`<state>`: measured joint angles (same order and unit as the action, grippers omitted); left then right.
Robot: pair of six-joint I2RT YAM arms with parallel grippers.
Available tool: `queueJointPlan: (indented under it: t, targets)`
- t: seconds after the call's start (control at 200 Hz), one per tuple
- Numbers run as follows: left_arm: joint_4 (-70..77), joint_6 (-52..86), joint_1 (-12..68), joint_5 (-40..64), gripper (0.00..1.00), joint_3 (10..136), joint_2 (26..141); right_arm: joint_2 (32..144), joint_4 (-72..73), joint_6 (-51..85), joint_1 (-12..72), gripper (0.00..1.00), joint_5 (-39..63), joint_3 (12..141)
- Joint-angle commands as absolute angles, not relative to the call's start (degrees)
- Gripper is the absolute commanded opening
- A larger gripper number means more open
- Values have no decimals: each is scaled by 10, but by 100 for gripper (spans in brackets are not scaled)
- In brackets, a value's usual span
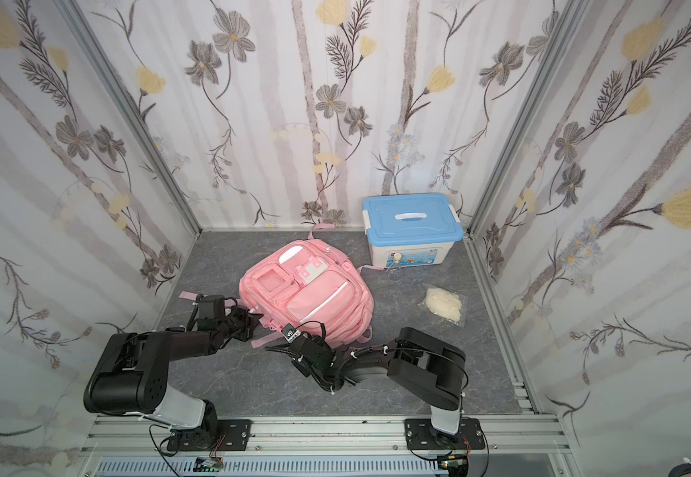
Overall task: Zip up the backpack
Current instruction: Zip the zipper on the backpack.
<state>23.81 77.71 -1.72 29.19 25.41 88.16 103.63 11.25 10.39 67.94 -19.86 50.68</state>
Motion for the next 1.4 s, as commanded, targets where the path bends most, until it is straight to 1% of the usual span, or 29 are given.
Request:
queueJointPlan:
  t: [0.0, 0.155, 0.195, 0.215, 0.235, 0.27, 0.3, 0.38, 0.45, 0.51, 0.584, 0.644, 0.699, 0.814, 0.969, 1.074, 1.204, 1.394]
  targets:
    - [217, 757, -36, 208, 0, 267, 890, 1014, -2, 73, 666, 0, -174, 495]
    - [189, 738, -40, 233, 0, 307, 890, 1001, -21, 52, 647, 0, -119, 505]
    - [194, 742, -39, 241, 3, 310, 888, 1009, -21, 45, 647, 0, -98, 519]
    - [194, 744, -39, 244, 6, 312, 885, 1014, -23, 44, 647, 0, -89, 527]
    - [190, 744, -38, 246, 12, 313, 880, 1020, -24, 42, 648, 0, -81, 530]
    - [176, 740, -38, 245, 31, 318, 865, 1030, -24, 40, 649, 0, -65, 557]
    - [153, 732, -38, 242, 40, 324, 848, 1037, -24, 39, 650, 0, -59, 568]
    - [88, 711, -37, 232, 56, 340, 791, 1055, -23, 35, 658, 0, -51, 600]
    - [45, 703, -37, 223, 59, 348, 732, 1068, -21, 40, 666, 0, -50, 626]
    - [14, 704, -37, 227, 60, 349, 688, 1077, -15, 60, 667, 0, -43, 642]
    - [-1, 712, -35, 261, 58, 332, 660, 1081, 5, 83, 667, 0, -43, 649]
    - [22, 736, -33, 293, 54, 292, 645, 1084, 22, 96, 668, 0, -42, 649]
    - [38, 754, -24, 303, 53, 257, 624, 1091, 27, 103, 669, 0, -40, 656]
    - [-6, 760, -3, 281, 56, 218, 545, 1103, 31, 112, 673, 0, -36, 682]
    - [-60, 796, 21, 264, 56, 176, 433, 1130, 37, 119, 680, 0, -38, 715]
    - [-73, 827, 44, 242, 55, 142, 381, 1139, 48, 136, 680, 0, -48, 721]
    - [-72, 836, 78, 200, 54, 126, 370, 1143, 52, 147, 680, 0, -42, 733]
    - [-16, 844, 100, 191, 53, 121, 427, 1138, 54, 147, 680, 0, -59, 741]
